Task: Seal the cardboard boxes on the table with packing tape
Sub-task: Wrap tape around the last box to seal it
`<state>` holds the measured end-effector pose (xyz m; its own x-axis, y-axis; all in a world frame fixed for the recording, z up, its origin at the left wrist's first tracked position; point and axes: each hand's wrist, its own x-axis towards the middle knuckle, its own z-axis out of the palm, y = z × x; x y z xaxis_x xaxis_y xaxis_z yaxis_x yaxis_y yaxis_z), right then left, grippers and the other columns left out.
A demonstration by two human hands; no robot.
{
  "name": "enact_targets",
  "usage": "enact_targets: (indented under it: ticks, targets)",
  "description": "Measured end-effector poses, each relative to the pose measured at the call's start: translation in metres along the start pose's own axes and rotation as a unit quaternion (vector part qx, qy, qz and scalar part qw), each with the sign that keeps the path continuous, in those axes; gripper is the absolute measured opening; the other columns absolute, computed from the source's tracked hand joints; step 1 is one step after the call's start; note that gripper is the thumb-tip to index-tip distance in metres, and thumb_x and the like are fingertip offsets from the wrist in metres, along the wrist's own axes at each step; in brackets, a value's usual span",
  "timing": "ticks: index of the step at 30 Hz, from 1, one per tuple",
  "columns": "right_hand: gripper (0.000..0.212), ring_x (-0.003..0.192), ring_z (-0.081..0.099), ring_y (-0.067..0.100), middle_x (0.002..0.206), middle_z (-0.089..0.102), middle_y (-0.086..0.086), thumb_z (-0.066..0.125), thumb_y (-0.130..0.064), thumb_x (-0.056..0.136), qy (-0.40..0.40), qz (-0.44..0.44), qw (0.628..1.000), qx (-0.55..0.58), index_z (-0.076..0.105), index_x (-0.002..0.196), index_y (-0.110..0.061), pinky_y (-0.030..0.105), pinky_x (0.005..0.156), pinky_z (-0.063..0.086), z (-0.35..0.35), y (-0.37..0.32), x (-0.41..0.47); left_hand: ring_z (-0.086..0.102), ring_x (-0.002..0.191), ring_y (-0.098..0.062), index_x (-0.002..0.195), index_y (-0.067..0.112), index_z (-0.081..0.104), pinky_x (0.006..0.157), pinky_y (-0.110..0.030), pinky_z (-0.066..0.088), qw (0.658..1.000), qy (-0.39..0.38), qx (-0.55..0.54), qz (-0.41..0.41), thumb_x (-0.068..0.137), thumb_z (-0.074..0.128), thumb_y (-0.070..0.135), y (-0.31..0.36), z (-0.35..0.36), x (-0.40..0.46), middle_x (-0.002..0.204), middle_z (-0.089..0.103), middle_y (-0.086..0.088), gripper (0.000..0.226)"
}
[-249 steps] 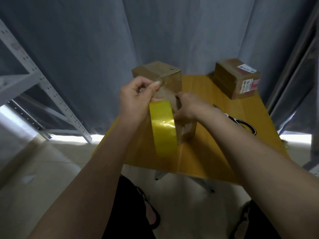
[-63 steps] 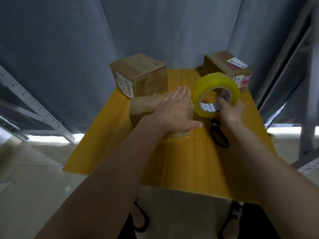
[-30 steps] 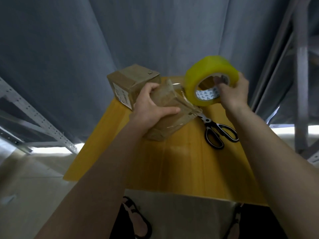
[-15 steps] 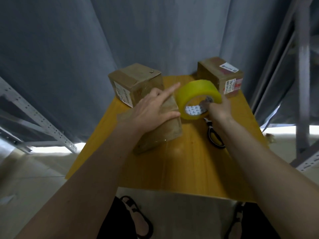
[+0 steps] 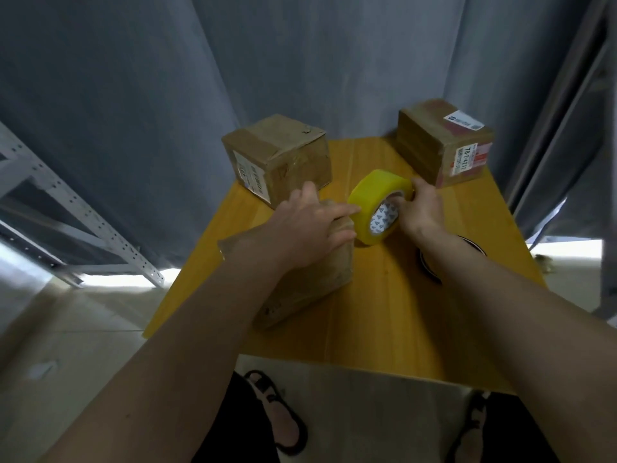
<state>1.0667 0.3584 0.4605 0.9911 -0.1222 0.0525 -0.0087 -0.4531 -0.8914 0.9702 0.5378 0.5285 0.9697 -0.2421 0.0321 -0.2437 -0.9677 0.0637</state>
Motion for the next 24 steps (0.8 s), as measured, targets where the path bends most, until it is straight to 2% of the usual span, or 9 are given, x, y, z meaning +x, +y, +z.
enact_targets:
  ticks: [2, 4, 6, 9, 14, 20, 24]
  targets:
    - [0.037, 0.112, 0.058, 0.032, 0.121, 0.063, 0.014, 0.063, -0.025, 0.092, -0.005, 0.001, 1.0, -0.03, 0.056, 0.125, -0.009, 0.039, 0.091, 0.046, 0.001, 0.004, 0.0, 0.041, 0.106, -0.025, 0.141, 0.047, 0.038, 0.092, -0.042, 0.04, 1.0, -0.018, 0.021, -0.012, 0.093, 0.043, 0.06, 0.005, -0.002, 0.003, 0.11, 0.031, -0.005, 0.05]
    - [0.039, 0.109, 0.059, 0.032, 0.12, 0.064, 0.013, 0.064, -0.031, 0.091, -0.01, 0.011, 0.999, -0.042, 0.058, 0.123, -0.011, 0.038, 0.086, 0.047, -0.002, 0.01, -0.001, 0.036, 0.119, -0.028, 0.142, 0.042, 0.04, 0.098, -0.047, 0.04, 0.999, -0.028, 0.036, -0.012, 0.094, 0.045, 0.055, 0.011, -0.005, 0.006, 0.134, 0.031, -0.008, 0.049]
    - [0.037, 0.101, 0.059, 0.029, 0.116, 0.065, 0.012, 0.065, -0.033, 0.09, -0.005, 0.01, 0.999, -0.043, 0.06, 0.119, -0.011, 0.035, 0.078, 0.045, -0.007, 0.014, -0.002, 0.029, 0.127, -0.026, 0.142, 0.038, 0.04, 0.099, -0.049, 0.038, 0.998, -0.032, 0.049, 0.01, 0.096, 0.044, 0.051, 0.017, -0.007, 0.008, 0.15, 0.022, 0.001, 0.048]
    - [0.035, 0.106, 0.058, 0.032, 0.118, 0.063, 0.014, 0.061, -0.029, 0.093, 0.008, -0.013, 0.998, -0.066, 0.058, 0.121, -0.009, 0.035, 0.08, 0.043, -0.013, 0.016, -0.003, 0.029, 0.124, -0.024, 0.147, 0.036, 0.032, 0.095, -0.046, 0.037, 0.994, -0.062, 0.082, 0.031, 0.1, 0.036, 0.048, 0.023, -0.008, 0.01, 0.152, 0.029, 0.013, 0.048]
    - [0.03, 0.113, 0.052, 0.038, 0.125, 0.051, 0.019, 0.053, -0.017, 0.096, 0.039, -0.065, 0.986, -0.147, 0.051, 0.125, -0.01, 0.044, 0.088, 0.042, -0.021, 0.006, 0.004, 0.029, 0.123, -0.026, 0.151, 0.041, 0.016, 0.096, -0.051, 0.036, 0.985, -0.118, 0.122, 0.015, 0.103, 0.027, 0.043, 0.034, -0.01, 0.014, 0.158, 0.019, 0.017, 0.049]
    - [0.028, 0.108, 0.054, 0.04, 0.119, 0.052, 0.022, 0.051, -0.024, 0.098, -0.009, -0.066, 0.976, -0.207, 0.05, 0.122, -0.01, 0.043, 0.082, 0.042, -0.02, -0.002, 0.013, 0.028, 0.129, -0.03, 0.151, 0.042, 0.016, 0.102, -0.056, 0.033, 0.979, -0.16, 0.126, -0.007, 0.104, 0.027, 0.042, 0.038, -0.014, 0.019, 0.159, 0.017, 0.016, 0.048]
    - [0.034, 0.109, 0.058, 0.039, 0.121, 0.06, 0.019, 0.062, -0.023, 0.093, -0.044, -0.028, 0.987, -0.155, 0.055, 0.123, -0.008, 0.045, 0.088, 0.048, -0.027, -0.004, 0.013, 0.027, 0.13, -0.028, 0.149, 0.044, 0.019, 0.102, -0.054, 0.03, 0.98, -0.161, 0.115, -0.019, 0.104, 0.029, 0.042, 0.037, -0.014, 0.02, 0.159, 0.017, 0.017, 0.047]
